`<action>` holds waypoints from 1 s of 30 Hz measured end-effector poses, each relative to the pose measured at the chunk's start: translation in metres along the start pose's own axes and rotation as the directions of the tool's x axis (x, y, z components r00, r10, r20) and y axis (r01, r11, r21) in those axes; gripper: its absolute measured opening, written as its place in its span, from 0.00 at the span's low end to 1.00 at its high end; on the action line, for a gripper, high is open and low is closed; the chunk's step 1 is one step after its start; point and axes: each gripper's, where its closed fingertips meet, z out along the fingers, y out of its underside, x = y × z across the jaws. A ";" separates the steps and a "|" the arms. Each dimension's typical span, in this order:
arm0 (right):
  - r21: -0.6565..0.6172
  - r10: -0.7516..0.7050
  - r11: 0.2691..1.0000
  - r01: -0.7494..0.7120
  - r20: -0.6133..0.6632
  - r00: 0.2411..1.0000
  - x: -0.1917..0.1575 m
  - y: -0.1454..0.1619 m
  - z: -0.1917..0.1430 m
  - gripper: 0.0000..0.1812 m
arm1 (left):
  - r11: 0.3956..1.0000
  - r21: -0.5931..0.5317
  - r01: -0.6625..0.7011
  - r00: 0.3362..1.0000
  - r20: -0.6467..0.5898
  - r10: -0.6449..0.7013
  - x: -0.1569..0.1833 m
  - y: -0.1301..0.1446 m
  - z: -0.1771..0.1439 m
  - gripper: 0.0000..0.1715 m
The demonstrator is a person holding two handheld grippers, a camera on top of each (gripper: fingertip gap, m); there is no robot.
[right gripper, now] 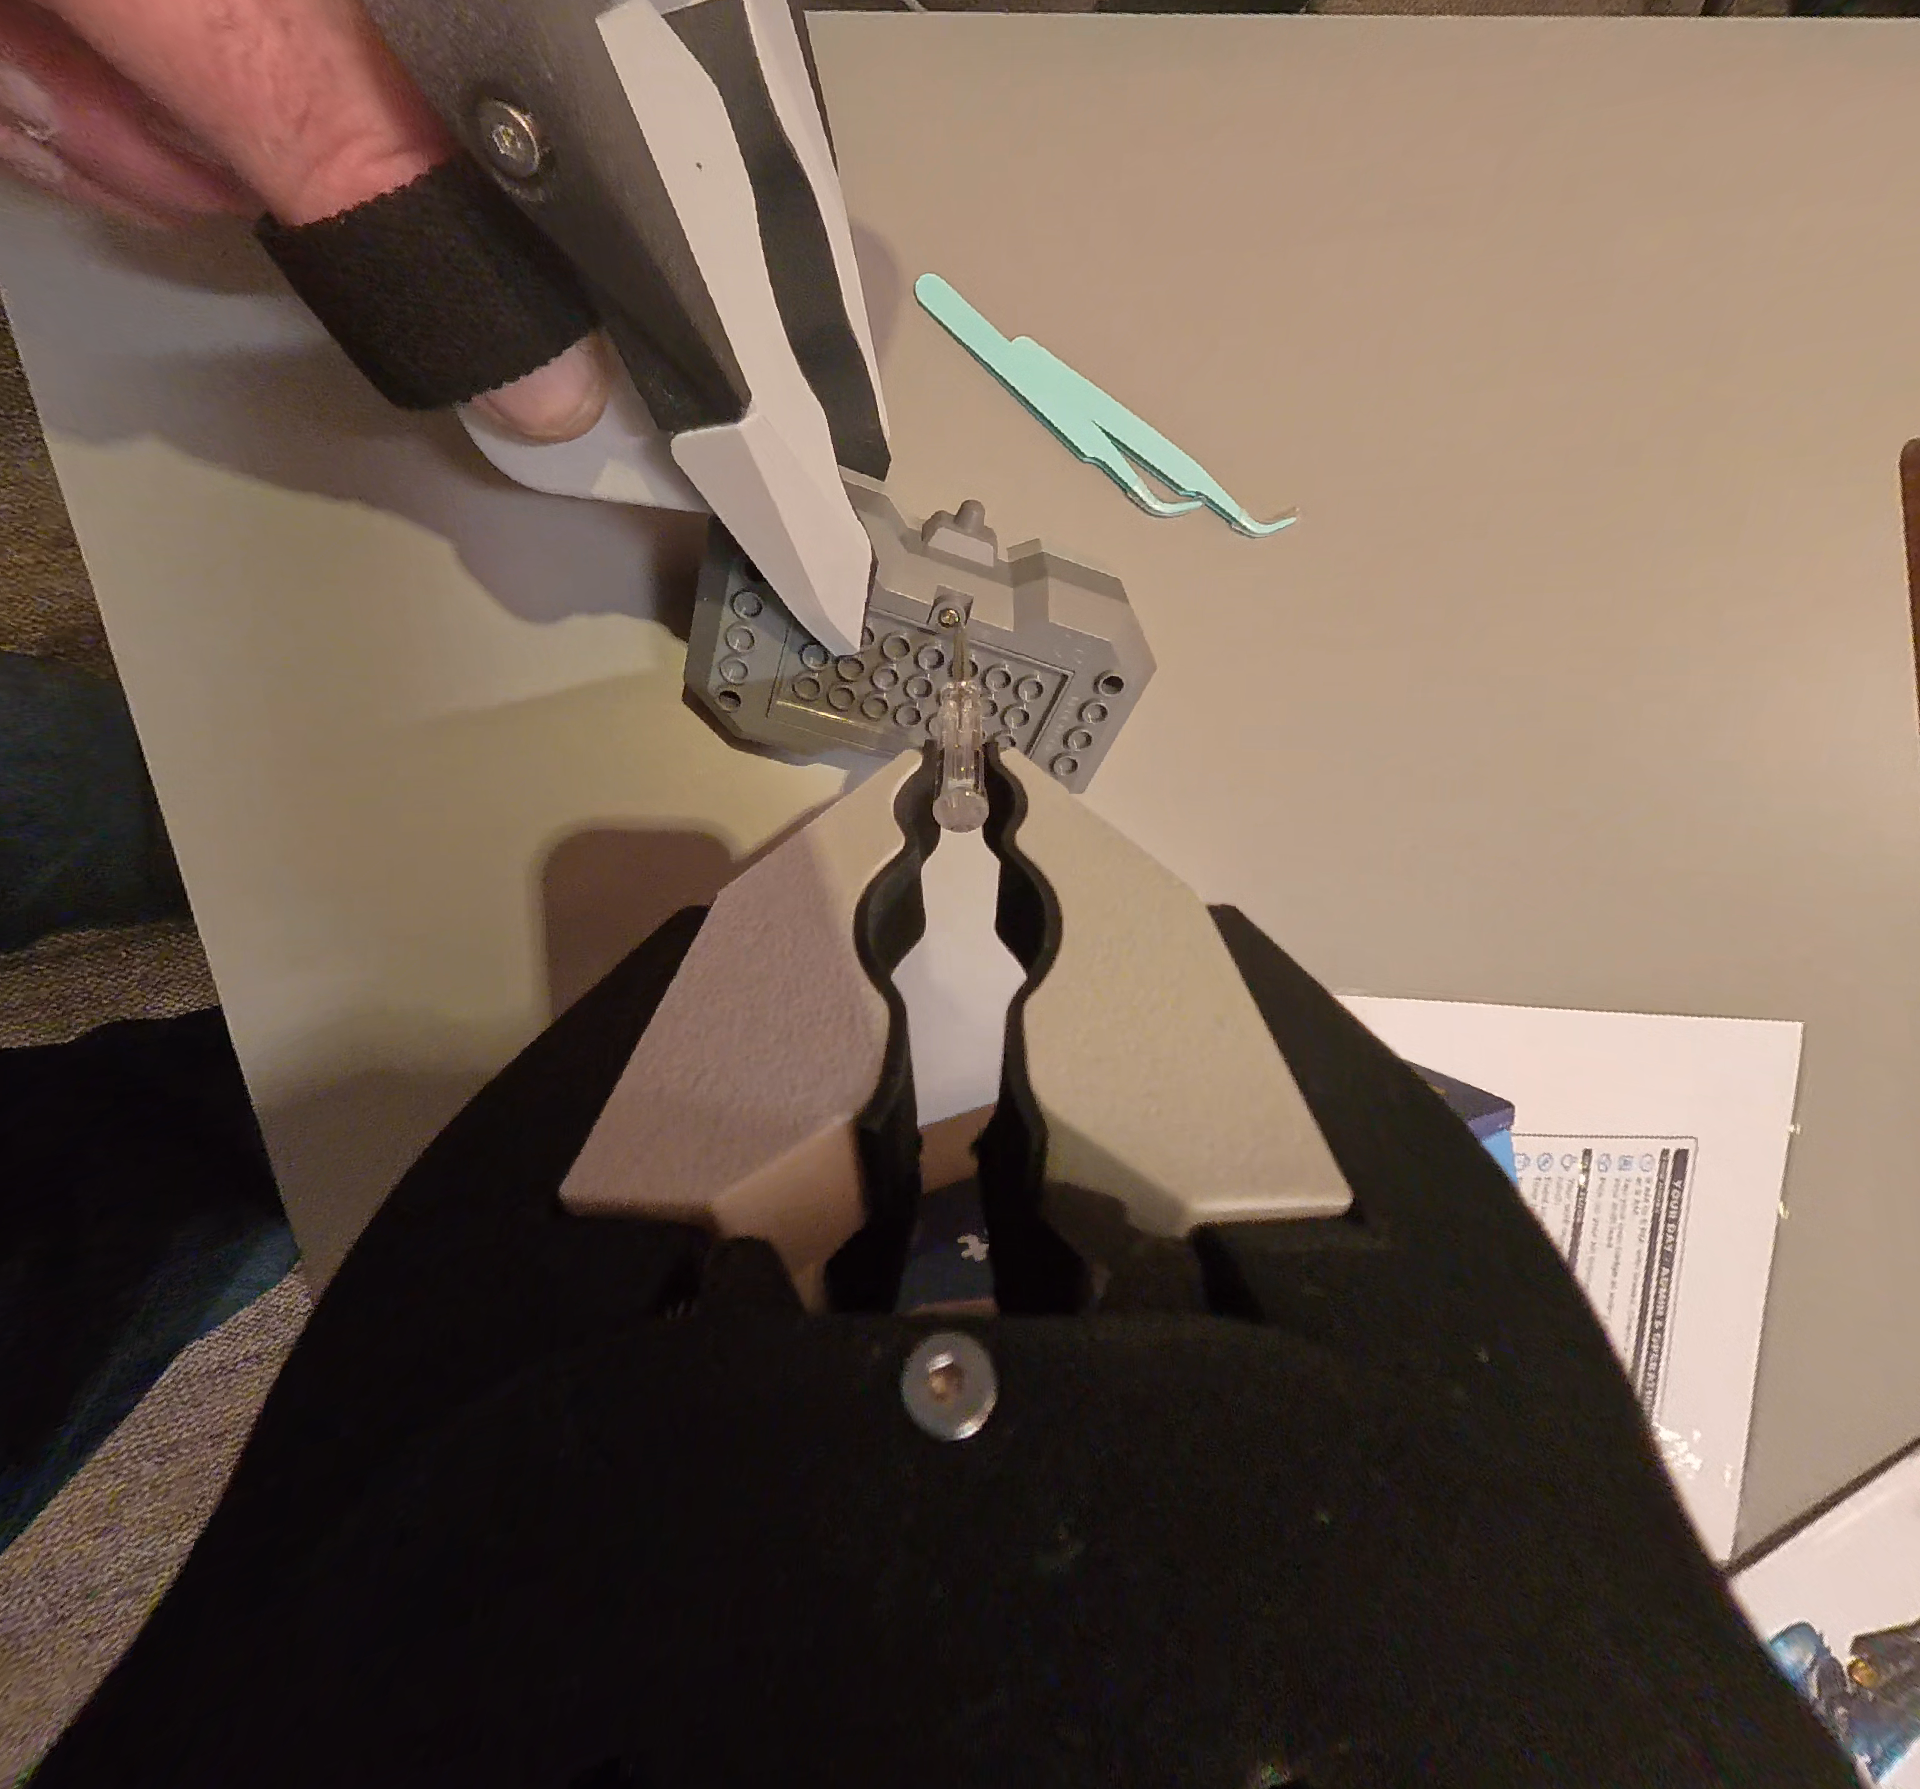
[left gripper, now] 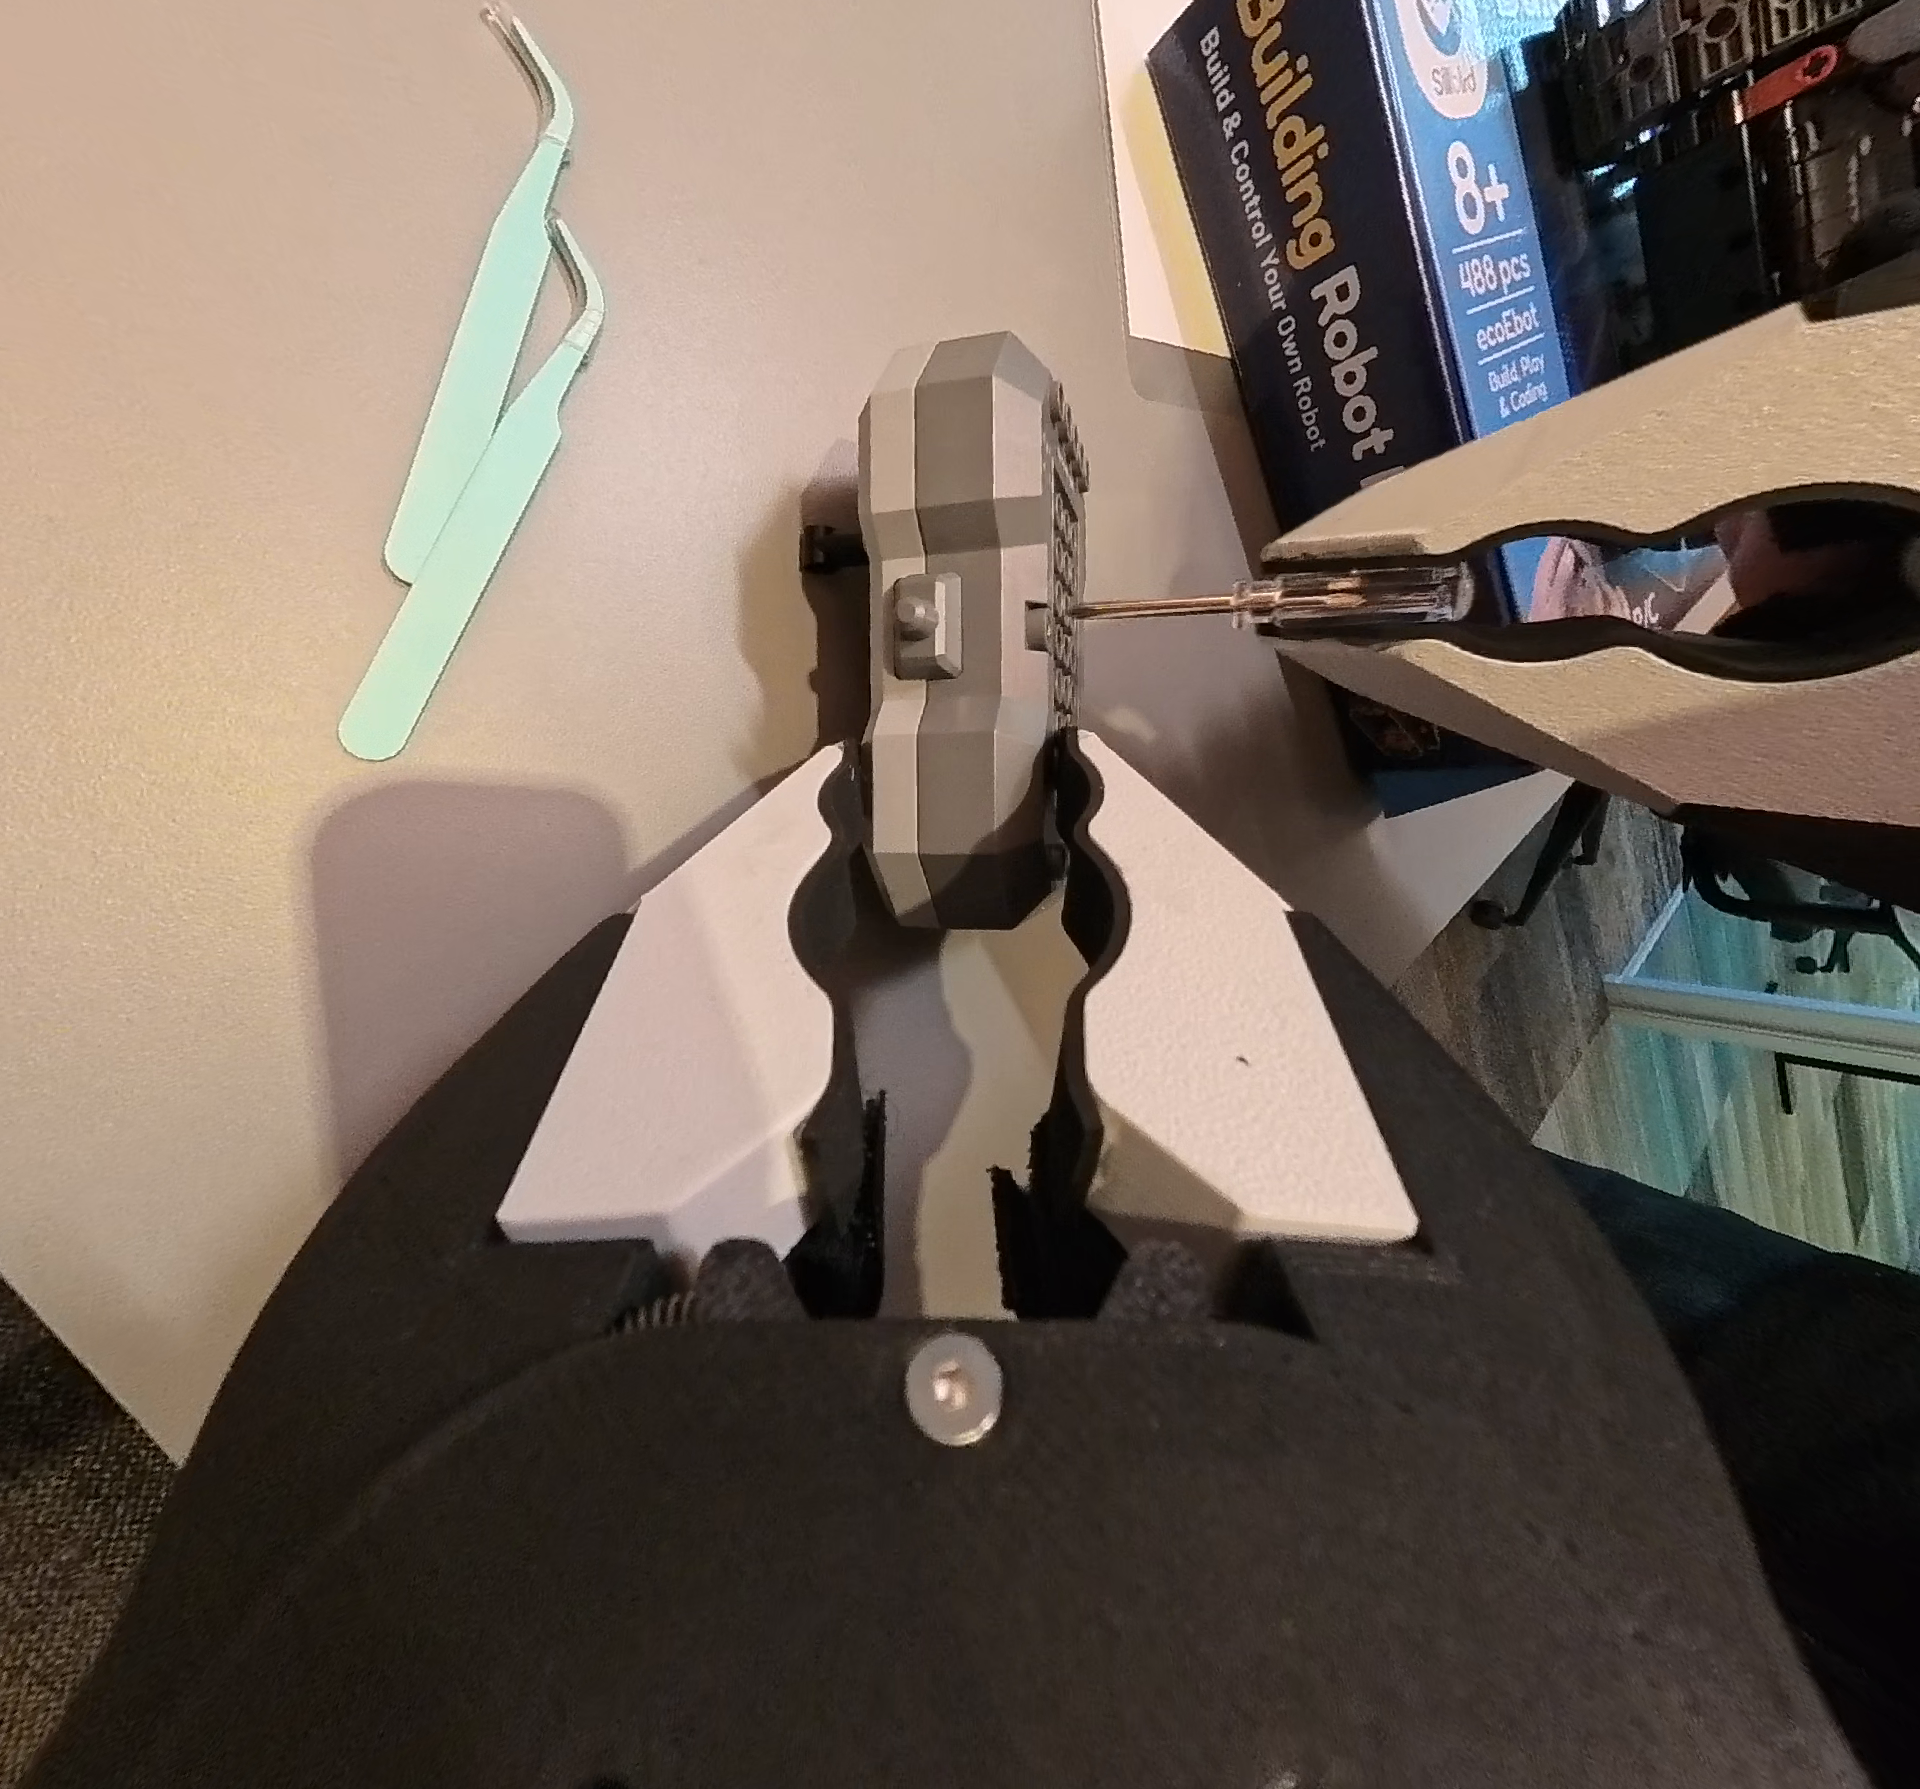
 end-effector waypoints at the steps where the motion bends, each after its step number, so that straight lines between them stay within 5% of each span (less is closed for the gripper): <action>1: -0.003 -0.003 1.000 0.003 -0.001 1.000 0.000 0.000 0.001 0.02 | 1.000 0.000 0.001 1.000 0.000 -0.001 0.000 0.000 0.000 0.20; 19: -0.032 -0.137 0.990 0.137 -0.005 0.991 -0.001 -0.002 0.004 0.02 | 1.000 0.005 0.005 1.000 0.002 -0.005 0.001 0.000 0.000 0.20; 26: -0.056 0.243 0.969 -0.239 0.082 0.967 -0.006 0.002 0.007 0.02 | 0.999 0.030 0.021 0.999 0.028 -0.022 0.000 0.000 0.000 0.19; 30: -0.054 0.565 0.824 -0.564 0.152 0.811 -0.013 0.003 0.009 0.02 | 0.999 0.051 0.013 0.998 0.063 -0.017 0.001 0.001 0.000 0.19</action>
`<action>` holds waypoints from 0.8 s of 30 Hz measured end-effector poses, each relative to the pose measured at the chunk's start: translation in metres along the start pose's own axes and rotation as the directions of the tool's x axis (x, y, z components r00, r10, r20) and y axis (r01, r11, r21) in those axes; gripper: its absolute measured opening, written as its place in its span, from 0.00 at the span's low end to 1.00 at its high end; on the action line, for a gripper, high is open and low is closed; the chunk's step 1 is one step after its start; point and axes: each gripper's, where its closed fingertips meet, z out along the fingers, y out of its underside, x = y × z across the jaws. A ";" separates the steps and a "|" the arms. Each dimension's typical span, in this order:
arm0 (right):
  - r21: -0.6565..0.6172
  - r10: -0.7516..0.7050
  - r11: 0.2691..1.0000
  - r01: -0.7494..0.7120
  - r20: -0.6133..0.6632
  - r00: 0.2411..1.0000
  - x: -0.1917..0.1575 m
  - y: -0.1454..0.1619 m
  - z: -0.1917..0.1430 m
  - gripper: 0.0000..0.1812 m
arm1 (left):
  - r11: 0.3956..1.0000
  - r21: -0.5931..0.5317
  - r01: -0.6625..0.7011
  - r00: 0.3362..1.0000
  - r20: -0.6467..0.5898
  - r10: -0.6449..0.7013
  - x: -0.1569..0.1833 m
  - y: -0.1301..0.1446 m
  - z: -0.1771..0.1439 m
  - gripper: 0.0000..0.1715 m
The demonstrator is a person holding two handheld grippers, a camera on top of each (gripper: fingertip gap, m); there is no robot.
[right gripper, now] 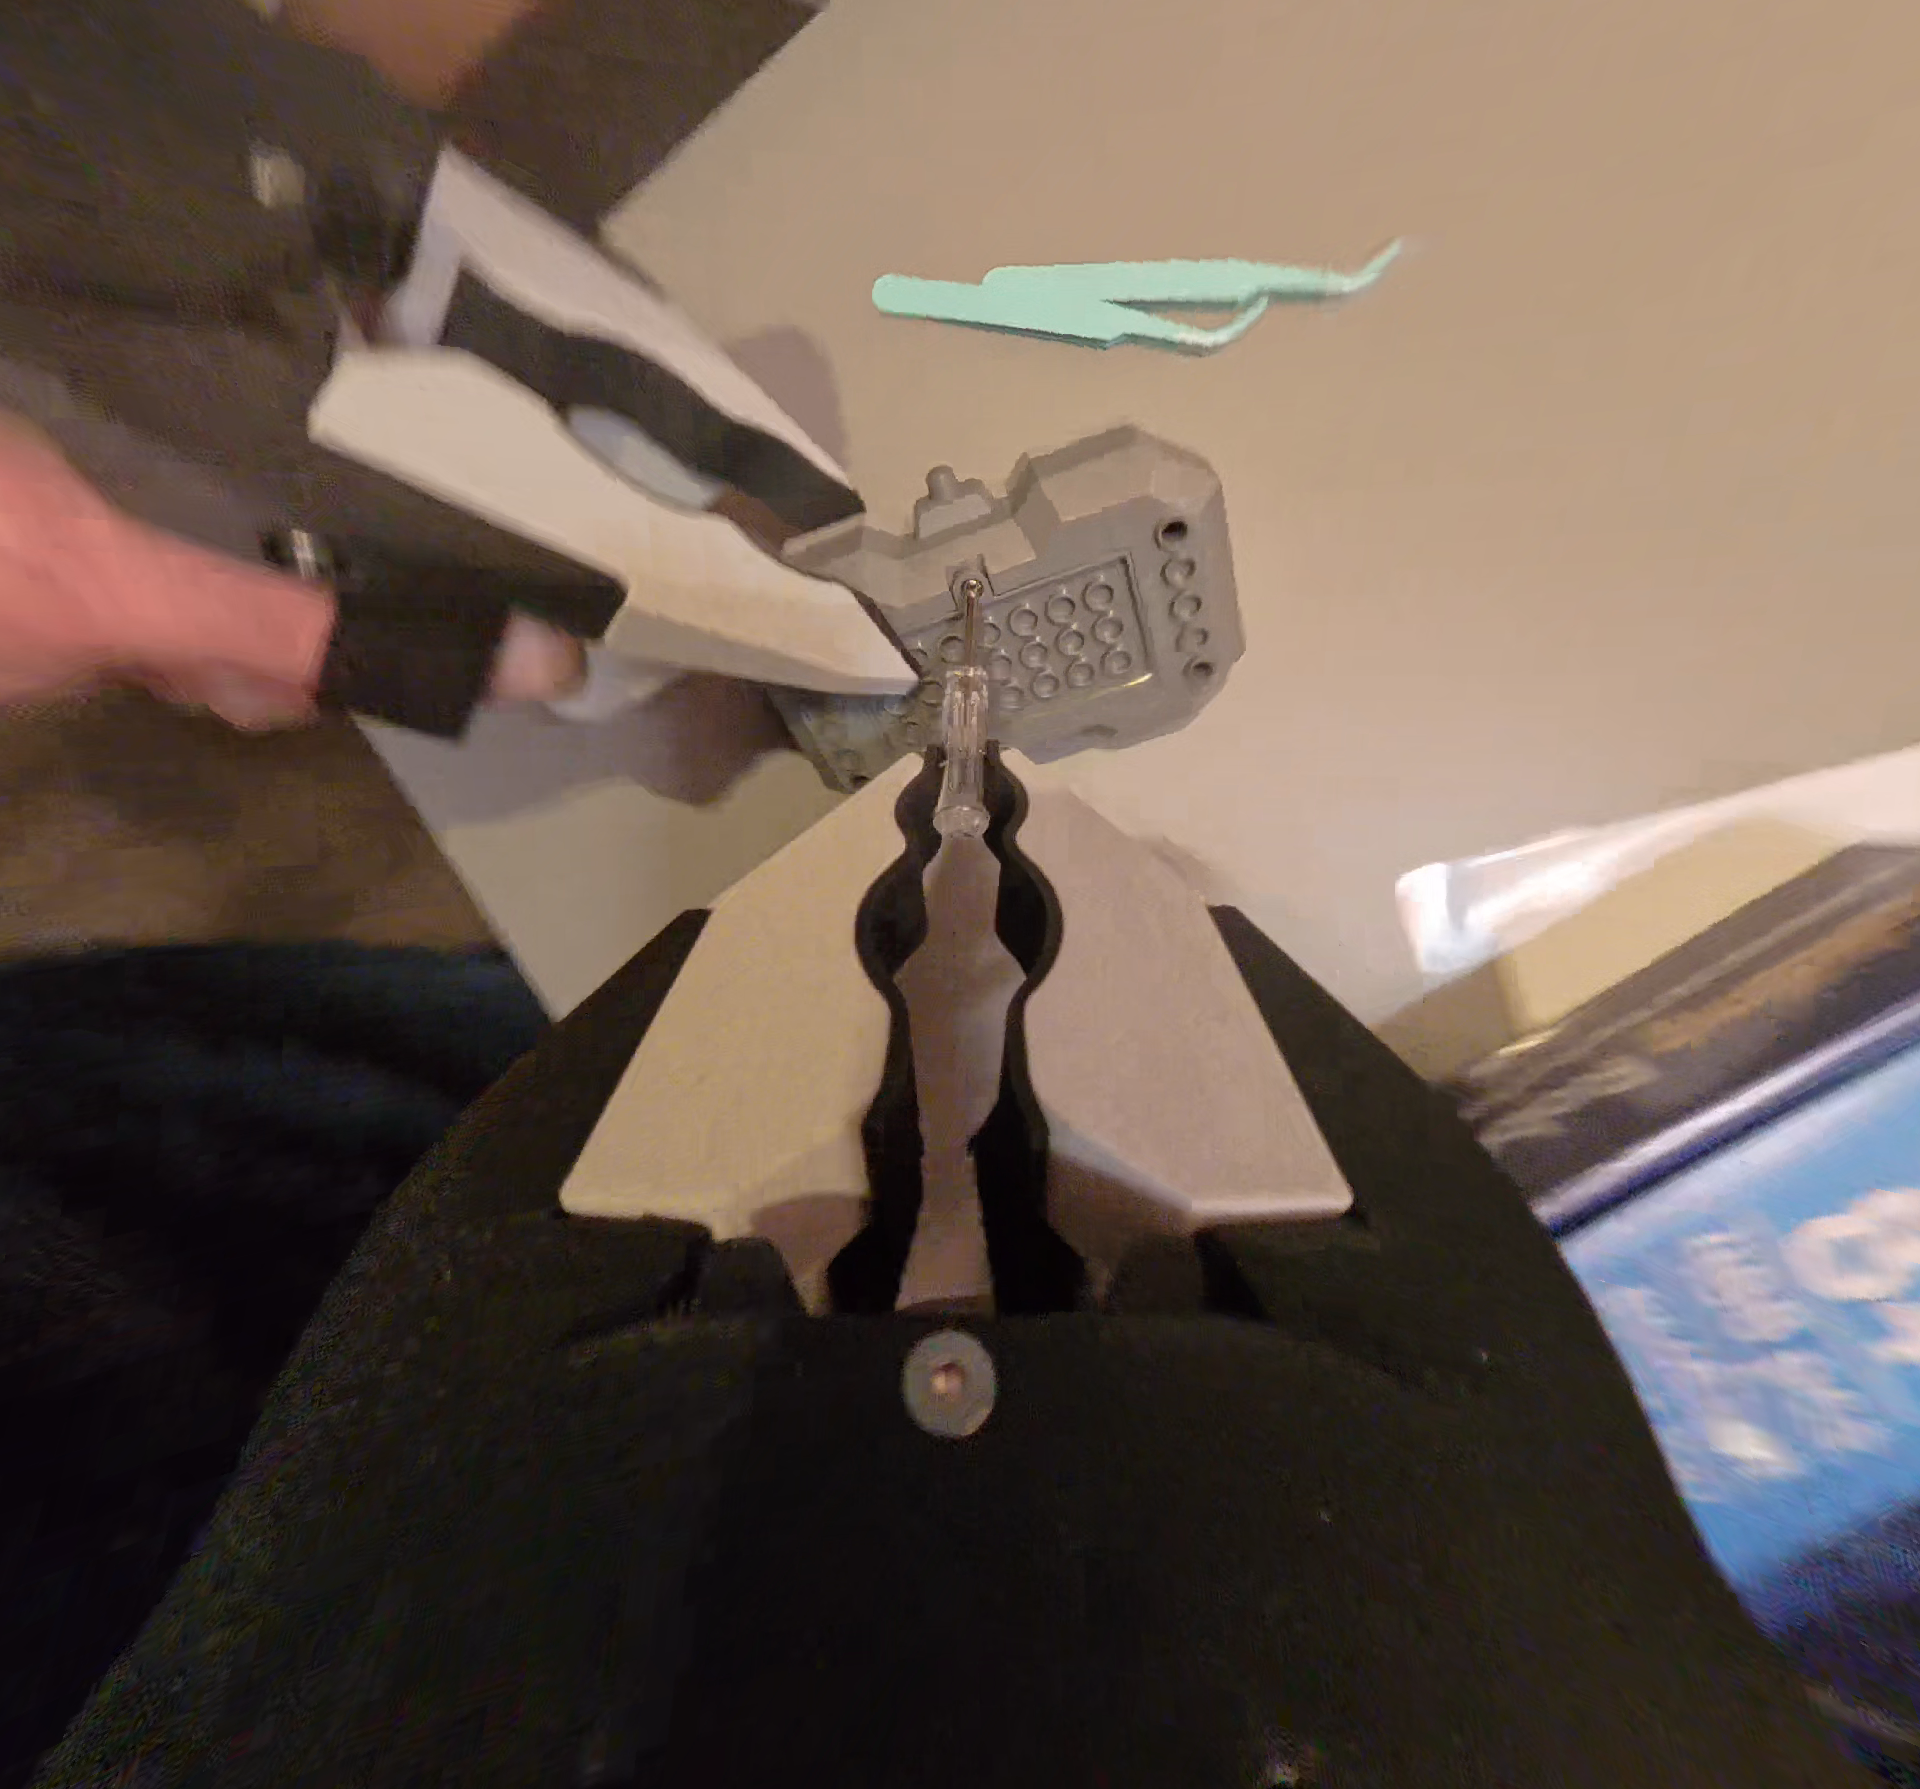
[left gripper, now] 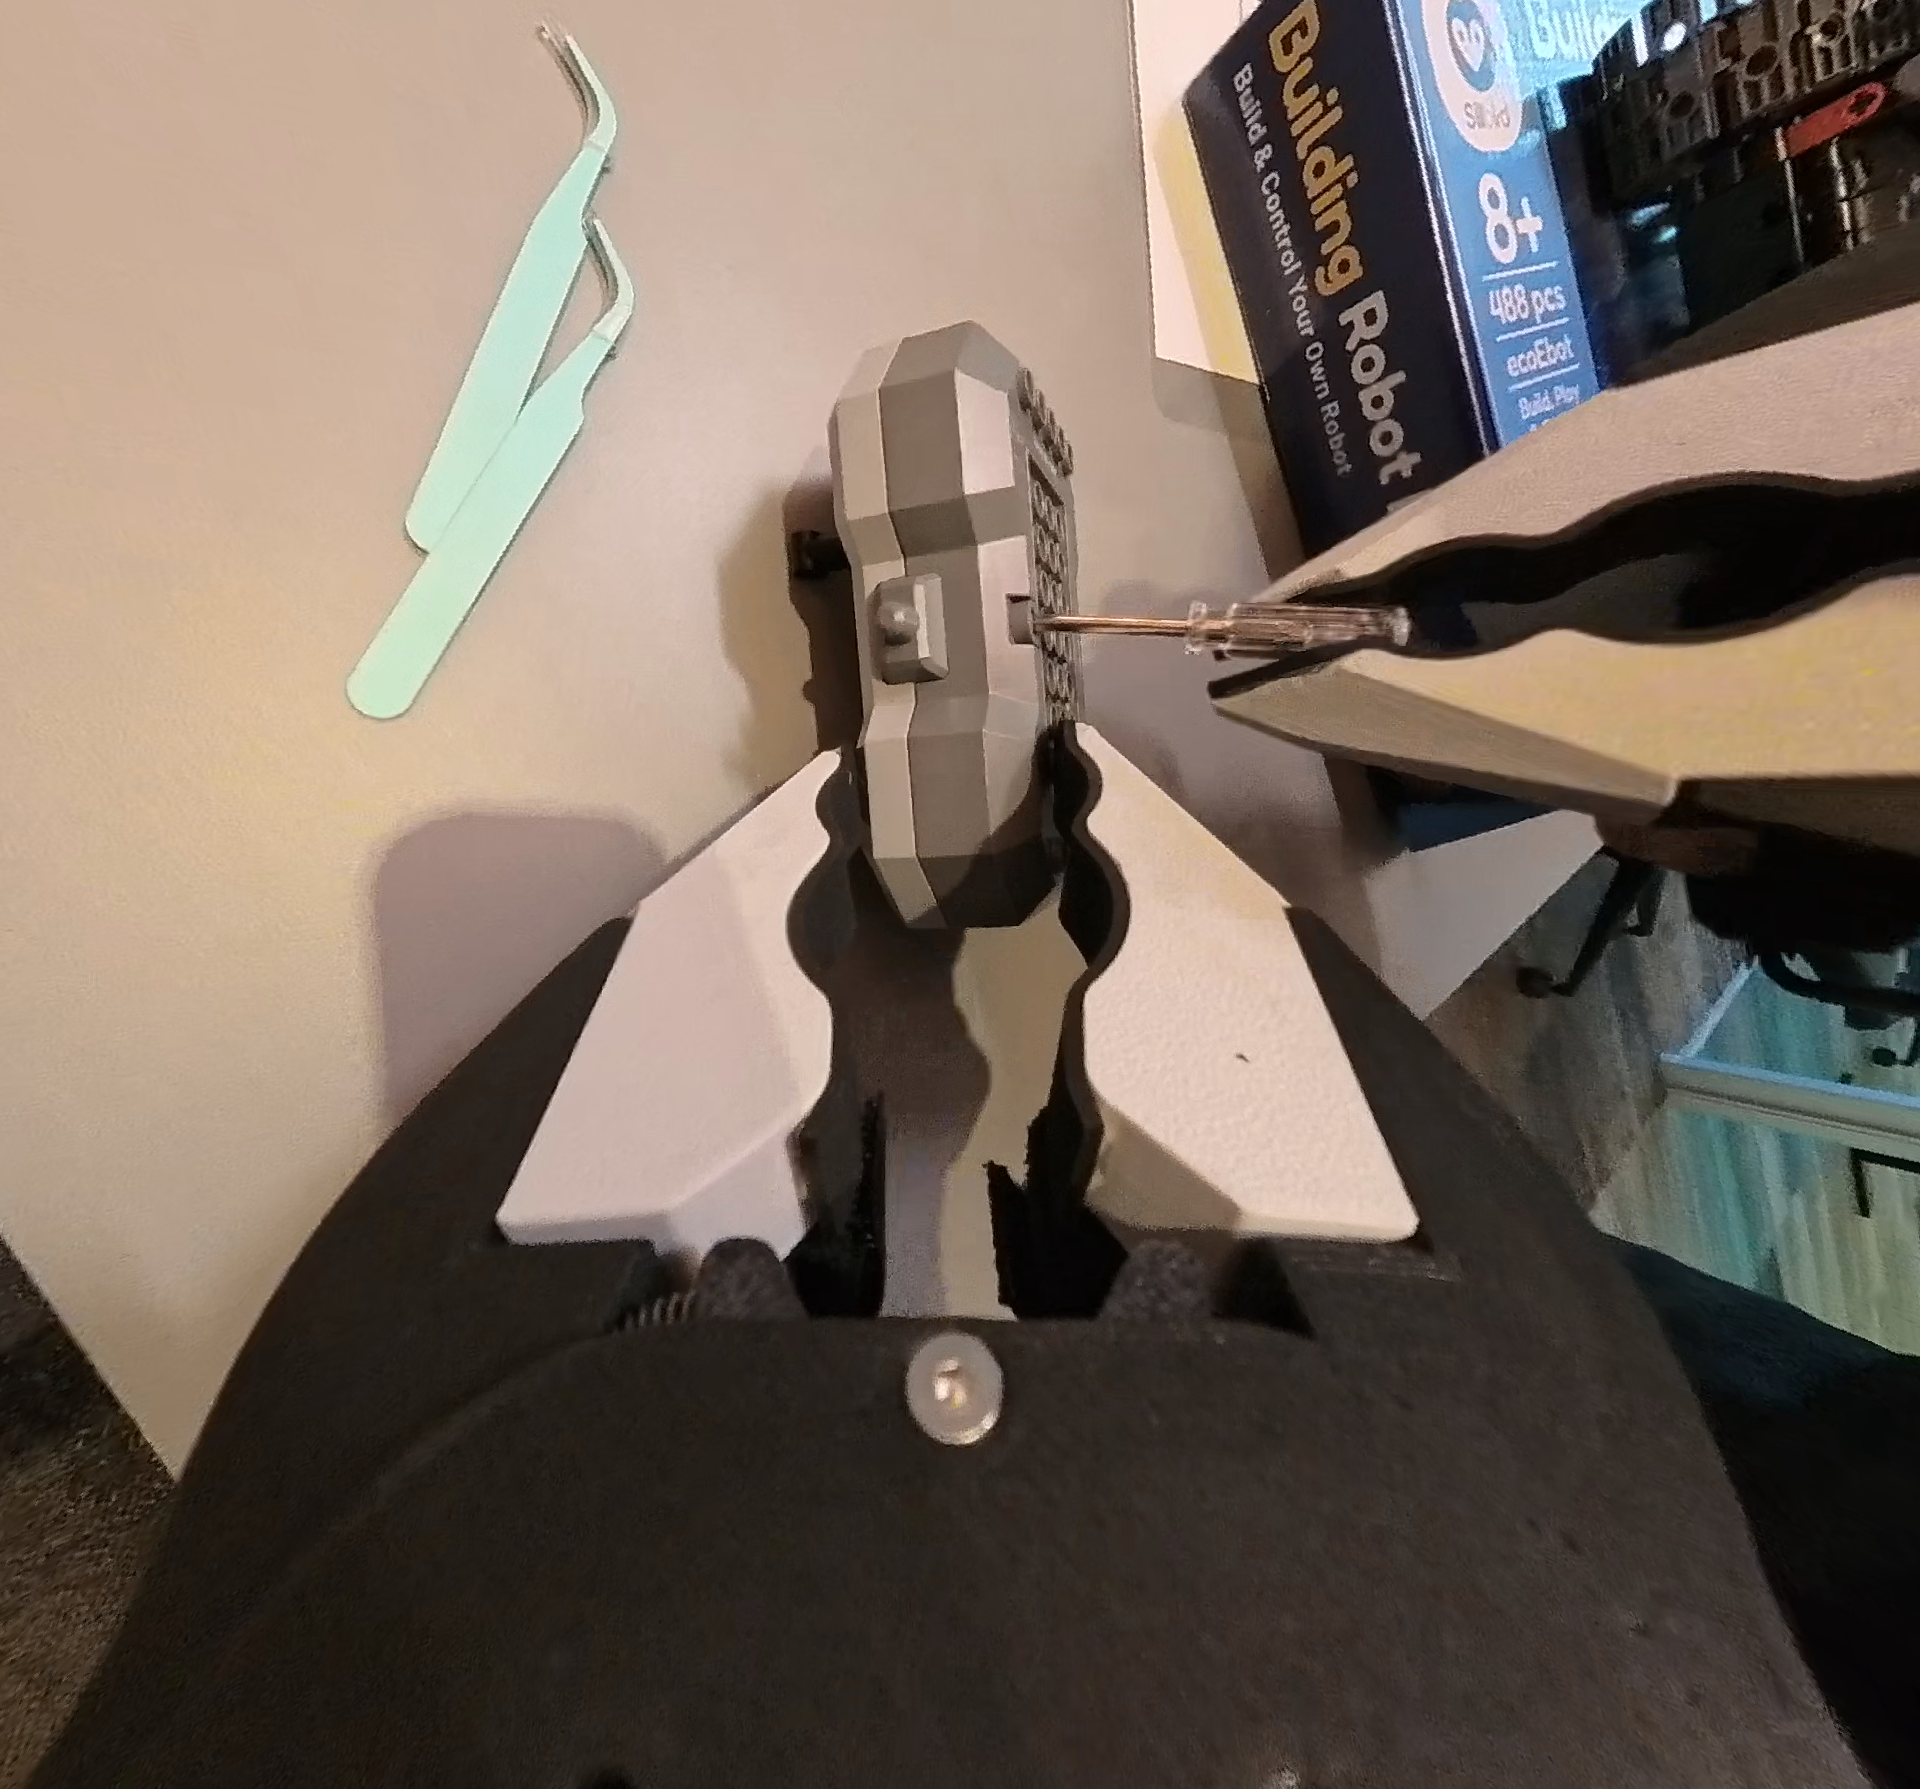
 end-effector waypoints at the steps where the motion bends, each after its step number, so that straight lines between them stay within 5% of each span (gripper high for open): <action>1: 0.016 0.143 0.989 -0.145 0.060 0.988 -0.002 0.000 0.000 0.02 | 1.000 0.009 0.004 1.000 0.009 -0.004 0.000 0.000 0.000 0.20; 4: 0.035 0.424 0.899 -0.437 0.183 0.887 -0.007 -0.001 0.001 0.02 | 0.999 0.035 -0.040 0.996 0.075 0.037 -0.001 -0.001 -0.001 0.20; 7: -0.014 0.706 0.653 -0.757 0.373 0.602 -0.013 -0.006 0.001 0.02 | 0.992 0.049 -0.116 0.982 0.153 0.108 -0.004 -0.004 -0.004 0.20; 9: -0.043 0.752 0.575 -0.817 0.420 0.508 -0.015 -0.007 0.001 0.02 | 0.987 0.047 -0.156 0.972 0.186 0.145 -0.005 -0.006 -0.006 0.20; 12: -0.007 0.716 0.631 -0.775 0.390 0.579 -0.012 -0.004 -0.001 0.02 | 0.983 0.040 -0.176 0.969 0.183 0.166 -0.004 -0.008 -0.006 0.20; 17: 0.081 0.271 0.957 -0.277 0.083 0.959 -0.001 0.008 -0.010 0.02 | 0.983 0.011 -0.186 0.971 0.152 0.182 -0.005 -0.008 -0.006 0.20; 21: 0.017 -0.145 0.989 0.148 -0.121 0.982 0.006 0.001 -0.013 0.02 | 0.978 -0.008 -0.208 0.968 0.144 0.207 -0.004 -0.008 -0.005 0.20; 24: -0.014 -0.266 0.964 0.267 -0.157 0.951 0.006 -0.002 -0.009 0.02 | 0.978 -0.011 -0.209 0.967 0.146 0.208 -0.004 -0.008 -0.005 0.20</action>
